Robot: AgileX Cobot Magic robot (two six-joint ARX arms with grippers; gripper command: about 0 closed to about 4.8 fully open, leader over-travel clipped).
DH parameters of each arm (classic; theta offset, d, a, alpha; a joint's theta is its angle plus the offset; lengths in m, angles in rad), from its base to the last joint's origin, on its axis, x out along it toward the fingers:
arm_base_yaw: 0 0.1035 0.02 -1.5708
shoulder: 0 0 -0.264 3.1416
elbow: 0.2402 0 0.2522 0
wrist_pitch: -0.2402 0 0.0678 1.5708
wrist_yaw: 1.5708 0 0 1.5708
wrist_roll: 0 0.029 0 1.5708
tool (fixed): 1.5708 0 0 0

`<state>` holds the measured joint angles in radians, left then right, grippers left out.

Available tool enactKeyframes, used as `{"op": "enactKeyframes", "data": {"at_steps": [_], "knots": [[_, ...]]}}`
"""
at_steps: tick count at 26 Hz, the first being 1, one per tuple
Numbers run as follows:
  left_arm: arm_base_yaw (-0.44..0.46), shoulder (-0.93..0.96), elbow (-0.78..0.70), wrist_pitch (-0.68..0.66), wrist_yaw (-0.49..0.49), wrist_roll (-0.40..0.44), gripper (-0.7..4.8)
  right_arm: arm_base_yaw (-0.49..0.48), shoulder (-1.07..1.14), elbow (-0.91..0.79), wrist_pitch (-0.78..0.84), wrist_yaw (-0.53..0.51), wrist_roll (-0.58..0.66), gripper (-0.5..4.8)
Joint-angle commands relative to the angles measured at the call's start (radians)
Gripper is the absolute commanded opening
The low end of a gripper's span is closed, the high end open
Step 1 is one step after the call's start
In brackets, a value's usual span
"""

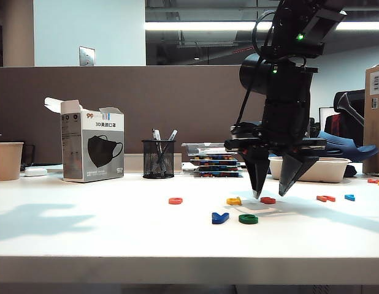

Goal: Select the appropriate letters from the row of letter magnets placed on the table to arrange into the word "yes".

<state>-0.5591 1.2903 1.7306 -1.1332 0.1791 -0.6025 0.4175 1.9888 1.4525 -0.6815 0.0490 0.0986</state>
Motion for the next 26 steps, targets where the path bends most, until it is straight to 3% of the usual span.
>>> {"op": "enactKeyframes", "data": {"at_steps": [1, 14, 26], "knots": [[-0.002, -0.004, 0.003, 0.013, -0.002, 0.004, -0.05, 0.002, 0.01, 0.005, 0.007, -0.006, -0.003, 2.44], [-0.002, -0.004, 0.003, 0.013, -0.003, 0.004, -0.05, 0.002, 0.031, 0.005, -0.029, -0.034, -0.002, 2.42], [-0.002, -0.004, 0.003, 0.013, -0.002, 0.004, -0.05, 0.002, 0.031, 0.005, -0.047, -0.055, -0.002, 1.97]]}}
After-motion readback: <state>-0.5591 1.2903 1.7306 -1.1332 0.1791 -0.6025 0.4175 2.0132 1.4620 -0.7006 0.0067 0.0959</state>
